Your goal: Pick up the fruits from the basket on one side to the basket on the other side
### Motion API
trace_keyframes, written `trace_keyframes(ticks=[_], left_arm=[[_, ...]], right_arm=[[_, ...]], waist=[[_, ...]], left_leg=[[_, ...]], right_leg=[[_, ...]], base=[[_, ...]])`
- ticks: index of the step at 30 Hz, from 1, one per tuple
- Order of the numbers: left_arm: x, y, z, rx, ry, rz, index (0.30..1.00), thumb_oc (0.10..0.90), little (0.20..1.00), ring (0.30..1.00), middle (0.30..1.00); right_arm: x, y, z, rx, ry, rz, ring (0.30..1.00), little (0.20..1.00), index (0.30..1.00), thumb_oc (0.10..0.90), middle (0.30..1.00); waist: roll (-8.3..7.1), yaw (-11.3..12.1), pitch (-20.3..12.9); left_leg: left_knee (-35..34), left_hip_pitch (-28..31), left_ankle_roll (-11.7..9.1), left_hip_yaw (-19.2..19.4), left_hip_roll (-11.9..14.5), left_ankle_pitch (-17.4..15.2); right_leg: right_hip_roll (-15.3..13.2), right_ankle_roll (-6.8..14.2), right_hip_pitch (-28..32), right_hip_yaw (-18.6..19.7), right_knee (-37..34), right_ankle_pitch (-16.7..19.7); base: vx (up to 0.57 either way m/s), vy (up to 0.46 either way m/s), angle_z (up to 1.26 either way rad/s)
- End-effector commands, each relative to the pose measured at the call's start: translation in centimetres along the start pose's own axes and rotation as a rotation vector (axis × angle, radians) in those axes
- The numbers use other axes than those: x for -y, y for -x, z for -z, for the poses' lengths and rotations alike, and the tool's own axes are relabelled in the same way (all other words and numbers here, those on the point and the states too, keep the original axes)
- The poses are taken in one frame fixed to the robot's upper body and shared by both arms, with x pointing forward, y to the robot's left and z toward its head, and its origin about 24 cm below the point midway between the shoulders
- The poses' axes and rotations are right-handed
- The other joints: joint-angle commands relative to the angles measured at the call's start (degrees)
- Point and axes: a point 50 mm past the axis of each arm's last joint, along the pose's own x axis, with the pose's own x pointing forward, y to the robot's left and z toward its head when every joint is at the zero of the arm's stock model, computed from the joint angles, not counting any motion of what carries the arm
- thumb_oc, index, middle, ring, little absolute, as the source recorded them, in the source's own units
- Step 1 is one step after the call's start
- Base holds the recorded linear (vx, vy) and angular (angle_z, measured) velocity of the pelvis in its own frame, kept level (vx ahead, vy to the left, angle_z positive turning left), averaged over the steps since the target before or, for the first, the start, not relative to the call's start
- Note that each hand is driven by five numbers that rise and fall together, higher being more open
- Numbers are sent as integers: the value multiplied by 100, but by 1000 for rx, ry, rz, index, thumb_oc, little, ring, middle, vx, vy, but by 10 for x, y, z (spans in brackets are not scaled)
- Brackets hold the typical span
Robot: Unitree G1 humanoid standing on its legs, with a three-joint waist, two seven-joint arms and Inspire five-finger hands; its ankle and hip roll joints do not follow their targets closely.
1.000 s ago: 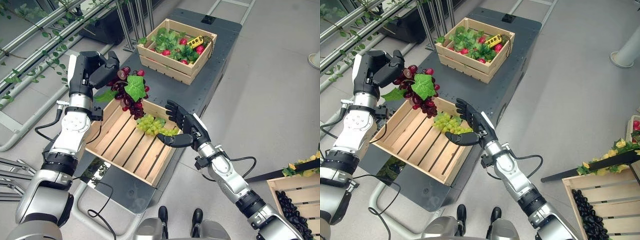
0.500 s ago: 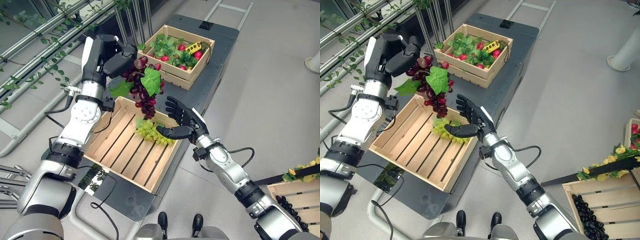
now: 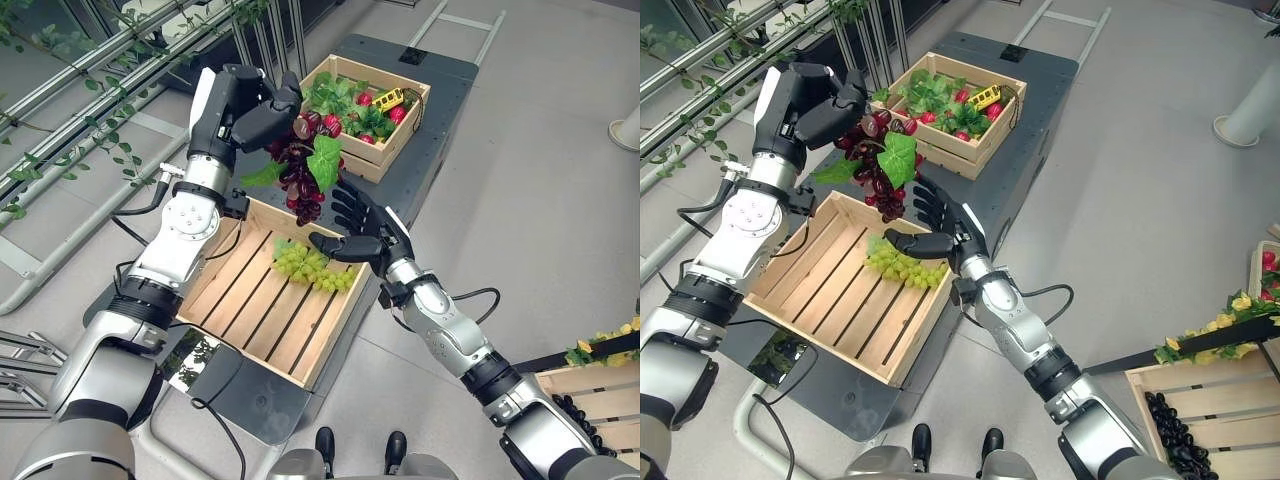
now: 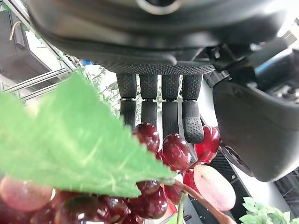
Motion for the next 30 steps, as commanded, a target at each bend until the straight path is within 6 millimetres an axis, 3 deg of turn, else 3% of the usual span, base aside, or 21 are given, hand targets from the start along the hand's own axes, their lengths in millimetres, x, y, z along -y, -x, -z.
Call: trace_keyframes(ticks=[1,5,11,18,27,28,29,30], left_arm=[[8,-33,-51,206,110,-16,300,400,300,300,300],[20,-34,-51,196,132,27,300,400,300,300,300],[32,-38,-55,202,183,63,300,400,300,300,300],[44,-41,-66,229,242,91,300,400,300,300,300],[58,-44,-85,277,279,111,300,400,300,300,300],[59,-44,-86,278,281,112,300,400,300,300,300],[59,-44,-87,281,282,113,300,400,300,300,300],[60,-44,-88,285,283,116,300,400,300,300,300]], right_arm=[[-30,-20,-34,159,-133,-18,900,900,900,800,900],[-41,-31,-54,205,-127,-26,900,900,900,800,900],[-52,-45,-69,201,-87,-49,900,900,900,800,900],[-59,-54,-66,157,-99,-55,900,900,900,800,900],[-63,-59,-48,44,-157,-76,900,900,900,800,900],[-64,-60,-48,41,-177,-84,804,804,804,736,804],[-66,-60,-49,49,-205,-106,300,300,300,400,300],[-68,-59,-51,57,-234,-129,300,300,300,400,300]], waist=[[64,167,-1425],[48,222,-1453],[13,299,-1532],[-31,383,-1581],[-59,463,-1617],[-61,466,-1615],[-63,470,-1611],[-68,477,-1609]], left_leg=[[-181,-250,-327,-315,-113,-122],[-185,-248,-320,-363,-124,-121],[-205,-247,-317,-420,-135,-99],[-217,-261,-327,-467,-129,-78],[-224,-297,-336,-551,-127,-67],[-224,-299,-337,-555,-124,-65],[-224,-300,-341,-560,-119,-64],[-224,-298,-342,-569,-119,-66]], right_leg=[[-52,-86,-128,-65,3,-205],[-54,-95,-121,-76,3,-207],[-57,-104,-115,-108,3,-211],[-56,-124,-106,-165,3,-219],[-58,-145,-103,-238,3,-248],[-58,-146,-104,-242,3,-247],[-58,-148,-103,-249,3,-248],[-54,-153,-101,-252,3,-253]], base=[[0,0,0],[0,0,0],[0,0,0],[-1,-7,5],[-3,0,0],[-12,-8,4],[-12,-8,5],[-9,-6,4]])
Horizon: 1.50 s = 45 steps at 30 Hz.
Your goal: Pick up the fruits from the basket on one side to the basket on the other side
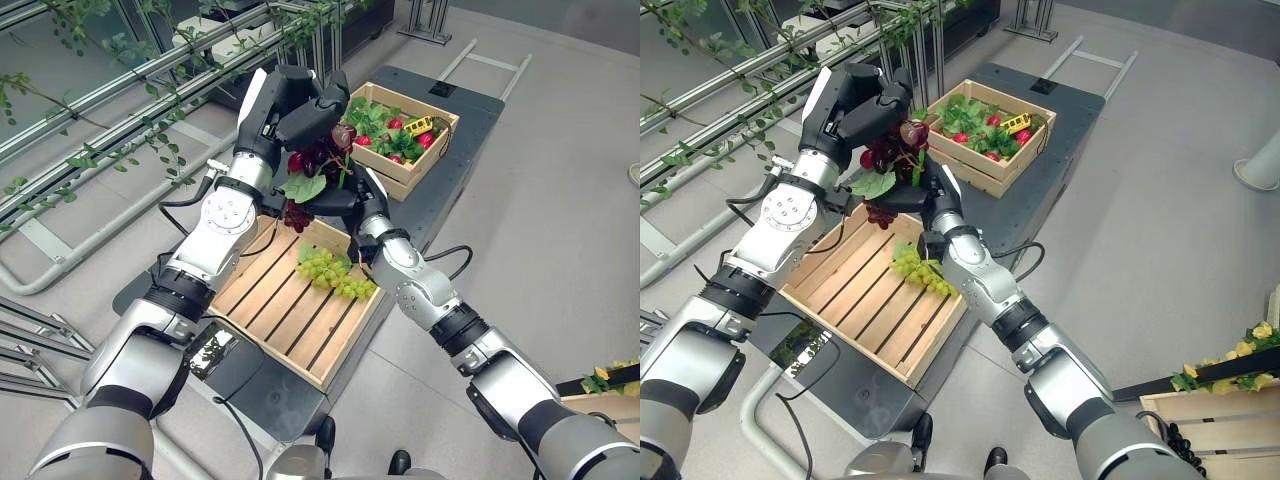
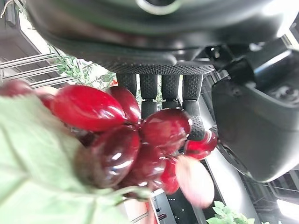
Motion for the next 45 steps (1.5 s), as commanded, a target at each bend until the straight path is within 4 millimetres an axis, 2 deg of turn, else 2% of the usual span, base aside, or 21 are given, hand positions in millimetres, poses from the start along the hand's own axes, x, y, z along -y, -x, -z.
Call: trace_keyframes(ticks=[1,10,20,21,22,27,31,36,40,41,45], left_arm=[[24,-35,-58,232,89,25,300,400,300,300,300],[26,-34,-52,211,60,15,300,400,300,300,300],[17,-32,-41,172,41,-24,300,400,300,300,300],[14,-32,-40,165,42,-33,707,671,707,707,707],[14,-32,-39,163,47,-37,900,800,900,900,900],[8,-28,-43,215,140,-64,900,800,900,900,900],[-4,-25,-59,328,250,-150,900,800,900,900,900],[-20,-18,-62,361,242,-235,900,800,900,900,900],[-42,-9,-52,344,214,-314,900,800,900,900,900],[-51,-3,-41,308,188,-338,900,800,900,900,900],[-58,9,-22,251,156,-352,900,800,900,900,900]], right_arm=[[-36,-8,-22,109,-112,-172,300,300,300,400,300],[-45,-6,-46,261,-131,-163,300,300,300,400,300],[-38,-3,-49,292,-154,-137,300,300,300,400,300],[-36,-3,-49,293,-158,-130,300,300,300,400,300],[-35,-3,-49,294,-161,-128,300,300,300,400,300],[-29,-2,-47,296,-144,-109,300,300,300,400,300],[-16,-1,-38,274,-130,-70,300,300,300,400,300],[-5,4,-37,289,-101,-48,300,300,300,400,300],[7,10,-41,314,-64,-36,300,300,300,400,300],[13,13,-42,334,-41,-35,300,300,300,400,300],[23,20,-46,373,10,-26,300,300,300,400,300]], waist=[[48,67,-1289],[78,62,-1295],[93,23,-1307],[91,17,-1309],[89,15,-1311],[83,12,-1309],[66,-6,-1321],[56,-36,-1313],[68,-101,-1289],[76,-142,-1266],[78,-209,-1240]], left_leg=[[11,290,-289,-96,-49,-947],[11,289,-276,-104,-54,-949],[11,317,-272,-57,-43,-958],[11,324,-273,-49,-42,-961],[11,324,-271,-51,-42,-964],[11,327,-279,-39,-36,-960],[11,337,-294,-14,-20,-969],[11,348,-299,10,-15,-985],[11,371,-296,52,-12,-1011],[11,392,-286,77,-12,-1030],[11,431,-270,122,-10,-1059]], right_leg=[[141,-331,-93,-230,27,-274],[128,-315,-101,-196,27,-266],[124,-301,-90,-163,27,-269],[128,-303,-85,-159,27,-275],[129,-302,-86,-159,27,-277],[126,-303,-86,-159,27,-273],[129,-308,-83,-158,27,-279],[137,-305,-82,-120,27,-286],[141,-296,-86,-59,27,-291],[144,-292,-83,-22,27,-292],[147,-287,-74,32,27,-294]], base=[[0,0,0],[-1,1,0],[0,2,-1],[0,0,0],[0,0,0],[0,0,0],[0,0,0],[0,0,0],[0,0,0],[0,0,0],[8,27,-5]])
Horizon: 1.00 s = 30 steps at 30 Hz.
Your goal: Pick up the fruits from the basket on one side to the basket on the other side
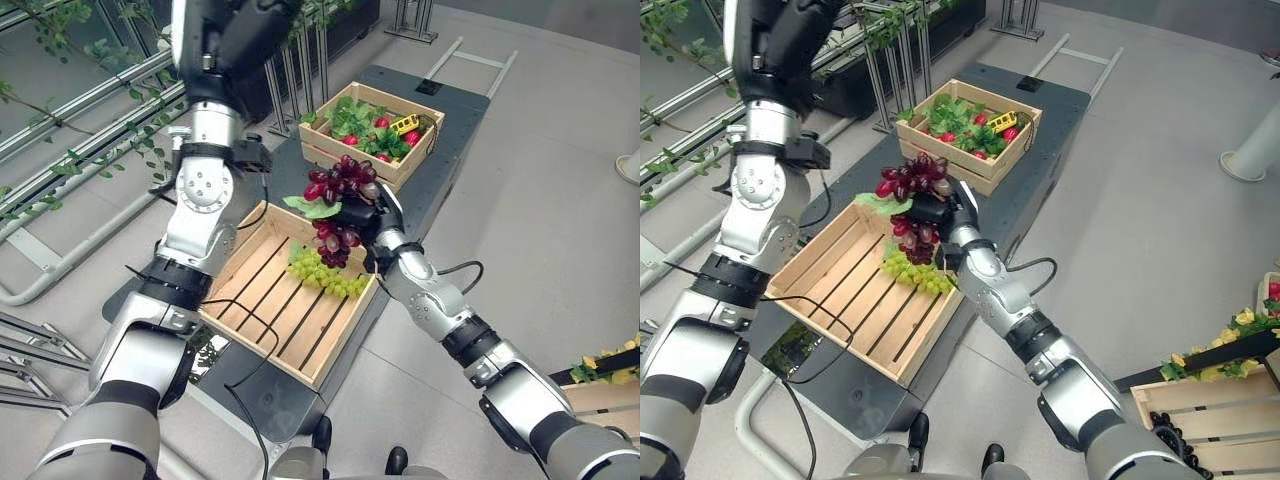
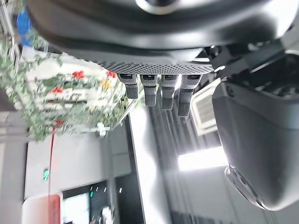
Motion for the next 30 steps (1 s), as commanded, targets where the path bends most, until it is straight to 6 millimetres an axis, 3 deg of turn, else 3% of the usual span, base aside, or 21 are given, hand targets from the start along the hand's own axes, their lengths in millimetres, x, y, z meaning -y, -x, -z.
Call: trace_keyframes(ticks=[1,12,21,30], left_arm=[[-30,15,19,-22,-81,-62,900,800,900,900,900],[-61,85,62,-229,-145,-126,900,800,900,900,900],[-58,136,89,-407,-232,-64,900,800,900,900,900],[-47,178,110,-548,-189,-60,900,800,900,900,900]], right_arm=[[-13,6,-55,355,-36,-112,300,300,300,400,300],[37,35,-59,453,70,-23,300,300,300,400,300],[73,59,-47,455,101,76,300,300,300,400,300],[96,78,-30,408,118,142,300,300,300,400,300]], waist=[[57,-60,-1203],[-5,-273,-1112],[-37,-496,-1010],[-59,-645,-904]], left_leg=[[12,484,-223,63,-102,-1098],[12,608,-158,268,-88,-1170],[12,730,-109,555,-37,-1251],[12,808,-85,771,17,-1275]], right_leg=[[64,-249,14,-79,11,-283],[110,-230,40,117,11,-254],[152,-196,30,388,11,-192],[175,-160,-4,552,11,-130]], base=[[15,23,-7],[12,9,-5],[0,5,-17],[-9,-11,-16]])
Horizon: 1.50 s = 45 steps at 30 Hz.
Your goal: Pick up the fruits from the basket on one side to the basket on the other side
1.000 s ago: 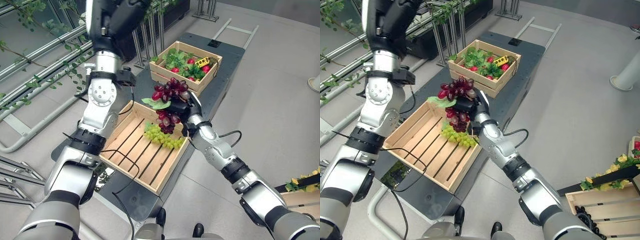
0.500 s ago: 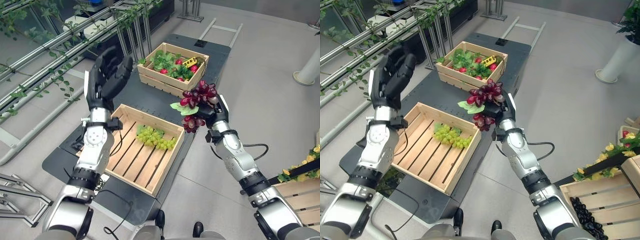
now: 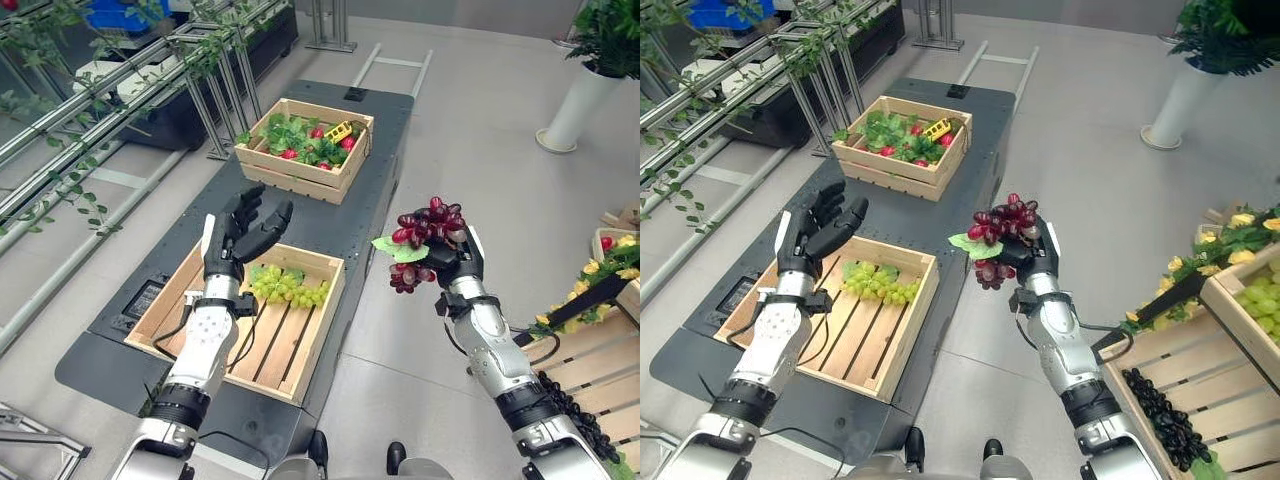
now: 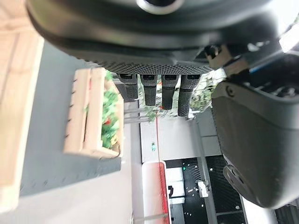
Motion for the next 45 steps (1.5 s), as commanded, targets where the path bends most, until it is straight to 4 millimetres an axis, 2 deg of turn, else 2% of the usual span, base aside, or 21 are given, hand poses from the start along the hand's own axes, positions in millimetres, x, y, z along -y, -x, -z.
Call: trace_keyframes(ticks=[1,4,5,8,9,10,11,12,13,14,15,16,20,25,31,34,36,38,42,43,45], left_arm=[[1,-5,1,38,-7,0,900,800,900,900,900],[-1,4,15,-27,38,-20,900,800,900,900,900],[-4,13,26,-78,53,-37,900,800,900,900,900],[-7,25,41,-147,67,-51,900,800,900,900,900],[-9,35,53,-193,77,-58,900,800,900,900,900],[-9,41,58,-214,84,-62,900,800,900,900,900],[-9,42,60,-221,88,-62,900,800,900,900,900],[-14,53,66,-244,104,-91,900,800,900,900,900],[-14,54,67,-249,105,-92,900,800,900,900,900],[-20,56,68,-250,100,-109,900,800,900,900,900],[-20,56,67,-249,99,-108,900,800,900,900,900],[-18,50,64,-236,90,-78,900,800,900,900,900],[-14,43,59,-210,69,-94,900,800,900,900,900],[-21,51,61,-209,56,-89,900,800,900,900,900],[-24,53,63,-228,49,-72,900,800,900,900,900],[-27,56,62,-225,34,-64,900,800,900,900,900],[-32,56,59,-213,22,-79,900,800,900,900,900],[-41,55,53,-188,14,-117,900,800,900,900,900],[-50,44,39,-122,26,-143,900,800,900,900,900],[-52,41,37,-106,39,-153,900,800,900,900,900],[-54,41,38,-110,56,-178,900,800,900,900,900]], right_arm=[[-6,-1,-51,326,7,-99,300,300,300,400,300],[-1,4,-46,311,14,-86,300,300,300,400,300],[2,9,-42,304,27,-89,300,300,300,400,300],[4,14,-39,299,53,-90,300,300,300,400,300],[7,16,-38,287,61,-103,300,300,300,400,300],[8,17,-36,277,62,-114,300,300,300,400,300],[9,17,-35,271,63,-116,300,300,300,400,300],[10,18,-30,243,62,-136,300,300,300,400,300],[10,18,-29,239,58,-135,300,300,300,400,300],[9,16,-23,220,28,-151,300,300,300,400,300],[9,16,-23,219,28,-150,300,300,300,400,300],[12,19,-18,213,21,-125,300,300,300,400,300],[16,24,-8,179,39,-117,300,300,300,400,300],[25,36,8,111,43,-95,300,300,300,400,300],[25,48,24,55,32,-64,300,300,300,400,300],[23,51,27,49,16,-66,300,300,300,400,300],[21,50,28,50,-2,-84,300,300,300,400,300],[14,45,28,55,-14,-126,300,300,300,400,300],[3,39,28,79,-16,-165,300,300,300,400,300],[1,37,30,82,-19,-171,300,300,300,400,300],[-2,34,31,75,-22,-180,300,300,300,400,300]], waist=[[-70,-27,-880],[-87,-55,-863],[-105,-77,-849],[-130,-111,-828],[-176,-113,-783],[-218,-106,-737],[-226,-103,-726],[-239,26,-595],[-240,44,-588],[-178,87,-442],[-172,86,-431],[-147,-6,-389],[-118,-67,-418],[-69,-132,-448],[-12,-209,-414],[2,-183,-356],[-1,-97,-330],[20,45,-299],[42,255,-271],[16,346,-283],[-70,414,-308]], left_leg=[[17,491,-114,108,-72,-1155],[17,499,-119,154,-45,-1153],[17,498,-131,186,-18,-1140],[17,511,-141,196,0,-1115],[320,431,-147,176,-43,-1217],[764,299,-157,187,-100,-1393],[900,245,-159,191,-112,-1458],[1068,4,-88,-457,-360,-1450],[1023,-14,-74,-552,-393,-1412],[872,14,22,-730,-435,-1339],[850,23,23,-707,-427,-1330],[637,145,32,-459,-329,-1262],[252,242,70,-604,-394,-1170],[253,331,131,-433,-428,-1270],[142,352,218,-347,-485,-1271],[86,347,233,-218,-483,-1254],[118,339,229,-29,-458,-1270],[277,295,234,240,-377,-1306],[881,19,274,297,-233,-1453],[1093,-116,225,264,-146,-1467],[1194,-249,102,286,-36,-1372]], right_leg=[[127,-151,-14,-100,12,-252],[154,-154,-30,-66,12,-244],[182,-165,-53,-23,12,-244],[268,-204,-103,174,12,-241],[297,-233,-145,303,12,-227],[279,-254,-169,368,12,-214],[277,-260,-178,387,12,-210],[281,-253,-193,544,12,-74],[284,-250,-207,567,12,-52],[312,-217,-350,676,254,-31],[315,-216,-359,674,269,-34],[297,-183,-375,620,248,-15],[289,-86,-444,686,236,-7],[255,-29,-439,727,270,-34],[159,102,-649,753,438,9],[91,183,-783,599,501,74],[31,217,-852,235,671,48],[-137,213,-908,-182,1080,-64],[-586,54,-856,-440,2183,-331],[-676,-6,-664,-507,2050,-444],[-525,-29,-415,-540,1433,-495]], base=[[-12,-66,-19],[-7,-93,-11],[-7,-116,-3],[-18,-92,-18],[-47,-73,-18],[-47,-43,-14],[-58,14,-32],[-50,27,-34],[-116,91,-59],[-86,81,-71],[-108,159,-120],[-51,121,-111],[-46,113,-19],[13,115,-11],[0,111,-10],[-36,42,-26],[-80,-37,-48],[-117,-73,-63],[-108,-215,-53],[-39,-319,-8],[-80,-409,-6]])
